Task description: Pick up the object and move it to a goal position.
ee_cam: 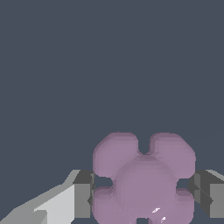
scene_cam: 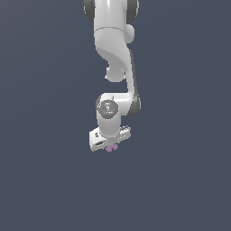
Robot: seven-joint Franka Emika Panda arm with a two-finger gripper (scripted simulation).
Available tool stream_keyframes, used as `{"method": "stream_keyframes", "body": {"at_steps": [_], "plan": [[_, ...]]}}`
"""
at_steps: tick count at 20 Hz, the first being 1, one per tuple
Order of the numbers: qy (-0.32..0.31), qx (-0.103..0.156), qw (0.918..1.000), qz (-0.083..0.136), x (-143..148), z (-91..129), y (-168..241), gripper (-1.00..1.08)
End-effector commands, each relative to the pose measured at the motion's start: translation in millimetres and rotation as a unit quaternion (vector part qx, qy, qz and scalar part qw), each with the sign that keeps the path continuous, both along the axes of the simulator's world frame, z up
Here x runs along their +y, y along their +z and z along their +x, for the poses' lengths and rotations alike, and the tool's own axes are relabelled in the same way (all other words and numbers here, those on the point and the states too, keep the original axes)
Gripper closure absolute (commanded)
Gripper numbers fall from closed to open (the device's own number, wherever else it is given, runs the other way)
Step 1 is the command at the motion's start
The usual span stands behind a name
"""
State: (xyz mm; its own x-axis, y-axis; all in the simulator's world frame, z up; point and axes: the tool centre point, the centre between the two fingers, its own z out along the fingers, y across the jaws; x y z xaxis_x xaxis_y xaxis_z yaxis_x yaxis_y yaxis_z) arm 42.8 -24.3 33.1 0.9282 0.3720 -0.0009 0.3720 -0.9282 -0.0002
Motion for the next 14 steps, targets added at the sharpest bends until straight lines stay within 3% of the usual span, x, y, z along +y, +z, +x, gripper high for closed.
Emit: {"method": "stream_keyframes", "body": {"at_steps": [1, 7, 14], "plan": [[0.0, 0.0, 1.0, 0.0, -17.5, 11.5, 6.7, 1.08], [0.0, 0.0, 1.0, 0.0, -46.4, 32.3, 17.5, 1.08], [0.0, 0.0, 1.0, 0.0, -60.8, 43.7, 22.7, 1.08]]}}
